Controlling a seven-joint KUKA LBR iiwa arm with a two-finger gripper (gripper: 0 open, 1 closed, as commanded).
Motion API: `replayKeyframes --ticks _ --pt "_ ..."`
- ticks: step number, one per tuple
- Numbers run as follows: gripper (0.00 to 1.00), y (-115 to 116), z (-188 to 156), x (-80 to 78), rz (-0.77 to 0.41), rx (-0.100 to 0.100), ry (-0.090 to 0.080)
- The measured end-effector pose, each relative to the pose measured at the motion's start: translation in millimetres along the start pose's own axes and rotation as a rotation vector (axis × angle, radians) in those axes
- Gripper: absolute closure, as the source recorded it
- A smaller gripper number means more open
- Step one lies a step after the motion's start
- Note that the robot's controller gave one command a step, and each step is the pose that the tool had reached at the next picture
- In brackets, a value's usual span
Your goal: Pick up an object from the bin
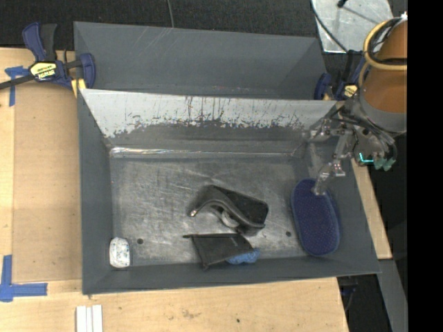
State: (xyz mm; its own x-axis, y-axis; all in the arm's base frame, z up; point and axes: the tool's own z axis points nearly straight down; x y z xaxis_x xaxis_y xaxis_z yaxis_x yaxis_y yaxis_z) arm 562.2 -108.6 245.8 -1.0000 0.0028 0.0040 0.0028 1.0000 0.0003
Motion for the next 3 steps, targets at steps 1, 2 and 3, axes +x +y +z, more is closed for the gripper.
replayKeyframes --ticks 1,2,3 --pt "0.0 -38 156 -25.9 -0.346 -0.009 -0.012" --pt "0.0 -19 141 23.5 -0.907 0.005 -0.028" --pt "0.0 22 144 29.9 -1.372 0.008 -0.009"
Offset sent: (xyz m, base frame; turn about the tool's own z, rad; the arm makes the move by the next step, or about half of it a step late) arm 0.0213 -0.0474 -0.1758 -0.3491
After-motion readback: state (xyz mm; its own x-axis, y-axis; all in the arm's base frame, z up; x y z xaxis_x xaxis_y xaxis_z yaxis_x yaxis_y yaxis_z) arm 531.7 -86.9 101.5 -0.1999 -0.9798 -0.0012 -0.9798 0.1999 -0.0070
